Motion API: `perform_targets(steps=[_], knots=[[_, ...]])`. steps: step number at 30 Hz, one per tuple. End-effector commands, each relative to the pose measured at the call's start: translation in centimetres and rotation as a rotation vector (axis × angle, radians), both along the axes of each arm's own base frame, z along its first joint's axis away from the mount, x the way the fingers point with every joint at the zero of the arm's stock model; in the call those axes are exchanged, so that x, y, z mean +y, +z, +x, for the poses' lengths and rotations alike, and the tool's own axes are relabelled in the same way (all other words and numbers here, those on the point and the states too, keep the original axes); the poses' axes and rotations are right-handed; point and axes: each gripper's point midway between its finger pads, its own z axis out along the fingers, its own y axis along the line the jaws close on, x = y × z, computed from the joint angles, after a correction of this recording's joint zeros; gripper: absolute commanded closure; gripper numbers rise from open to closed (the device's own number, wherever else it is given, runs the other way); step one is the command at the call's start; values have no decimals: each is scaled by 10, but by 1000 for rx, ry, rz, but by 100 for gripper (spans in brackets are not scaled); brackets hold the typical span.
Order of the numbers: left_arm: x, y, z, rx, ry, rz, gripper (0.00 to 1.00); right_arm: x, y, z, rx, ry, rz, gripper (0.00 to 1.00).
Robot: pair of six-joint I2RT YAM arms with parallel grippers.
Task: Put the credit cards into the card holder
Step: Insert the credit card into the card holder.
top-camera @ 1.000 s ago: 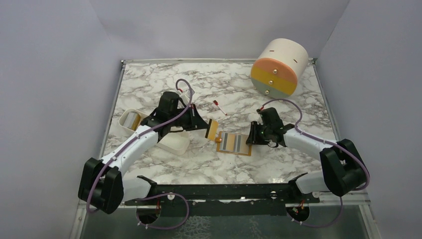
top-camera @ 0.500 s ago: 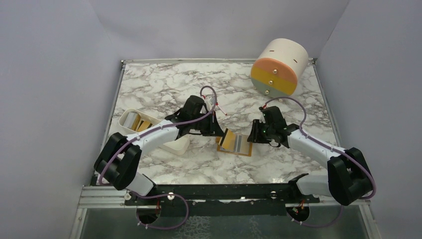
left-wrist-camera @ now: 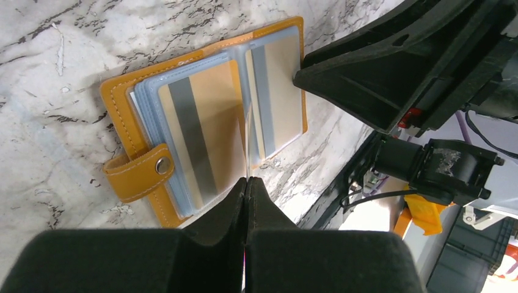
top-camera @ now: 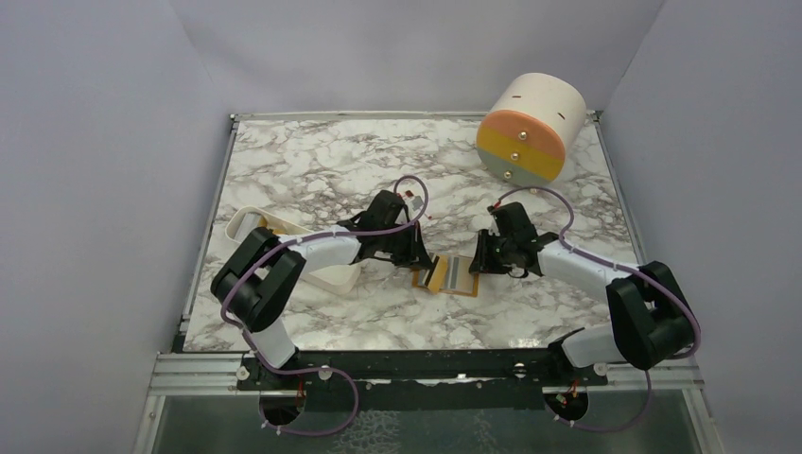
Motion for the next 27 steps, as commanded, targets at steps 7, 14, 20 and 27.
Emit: perform_targets(steps=[7, 14, 20, 27], knots=[[-17, -4, 9, -22, -13, -36, 100, -5, -10, -1, -20, -11, -15, 75], [-17, -12, 8, -14, -6, -22, 100, -5, -10, -1, -22, -10, -11, 76], [-14, -27, 11, -7, 15, 17, 100, -5, -11, -3, -18, -9, -11, 76], [-4, -37, 21, -31, 91, 79, 100, -4, -10, -7, -16, -20, 10, 76]])
